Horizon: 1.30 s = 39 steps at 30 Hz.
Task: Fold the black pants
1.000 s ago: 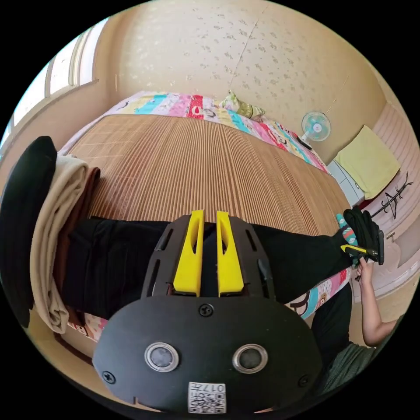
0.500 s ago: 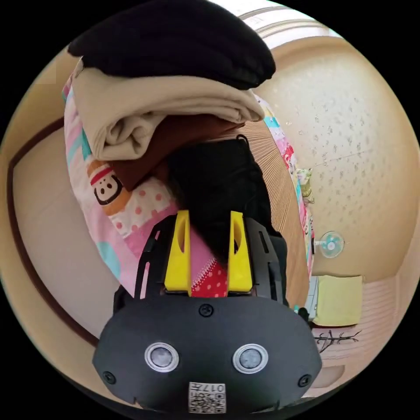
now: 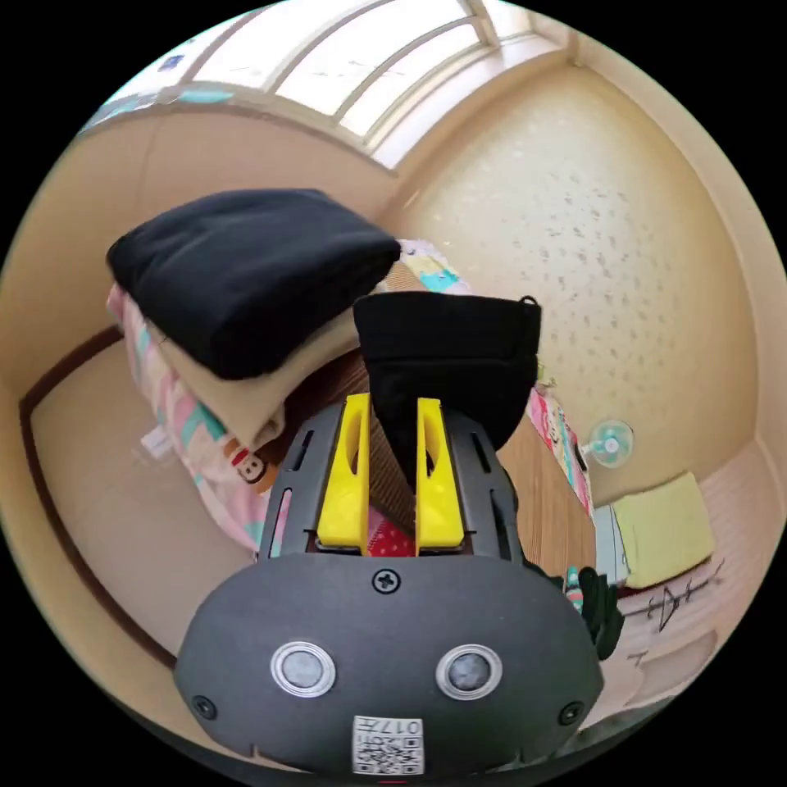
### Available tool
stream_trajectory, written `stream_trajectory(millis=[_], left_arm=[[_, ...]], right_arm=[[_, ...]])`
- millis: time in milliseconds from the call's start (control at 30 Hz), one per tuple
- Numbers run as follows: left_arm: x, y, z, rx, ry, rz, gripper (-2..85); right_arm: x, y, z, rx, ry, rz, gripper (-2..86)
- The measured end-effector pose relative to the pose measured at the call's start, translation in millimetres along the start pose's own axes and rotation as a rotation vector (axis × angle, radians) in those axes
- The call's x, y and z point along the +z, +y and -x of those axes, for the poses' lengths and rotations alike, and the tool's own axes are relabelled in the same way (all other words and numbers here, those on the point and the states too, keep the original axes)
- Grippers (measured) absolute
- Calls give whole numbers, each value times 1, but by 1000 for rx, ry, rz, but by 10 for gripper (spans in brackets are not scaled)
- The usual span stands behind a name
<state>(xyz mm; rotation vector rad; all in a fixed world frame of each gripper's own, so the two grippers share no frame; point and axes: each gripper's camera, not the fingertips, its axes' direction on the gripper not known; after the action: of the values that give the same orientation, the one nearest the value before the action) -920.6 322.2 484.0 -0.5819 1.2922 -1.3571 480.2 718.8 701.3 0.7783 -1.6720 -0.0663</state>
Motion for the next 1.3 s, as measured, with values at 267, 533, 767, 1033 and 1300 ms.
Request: stream_trajectory(millis=[267,533,767,1033,1300], left_arm=[[-23,71,9,48,-3,-106,54],[70,104,-66,286,158,296,71],[121,111,-67,177,47,476,33],[93,112,-71,224,147,433,56],[116,128,-87,187,245,463,79]], right_arm=[[-57,19,27,-28,101,-108,43],[-92,9,27,153,86,-260,101],[-90,-30,45,187,127,-200,14],[-143,48,137,-184,429,-360,6],[-144,68,81,39,234,-305,5]])
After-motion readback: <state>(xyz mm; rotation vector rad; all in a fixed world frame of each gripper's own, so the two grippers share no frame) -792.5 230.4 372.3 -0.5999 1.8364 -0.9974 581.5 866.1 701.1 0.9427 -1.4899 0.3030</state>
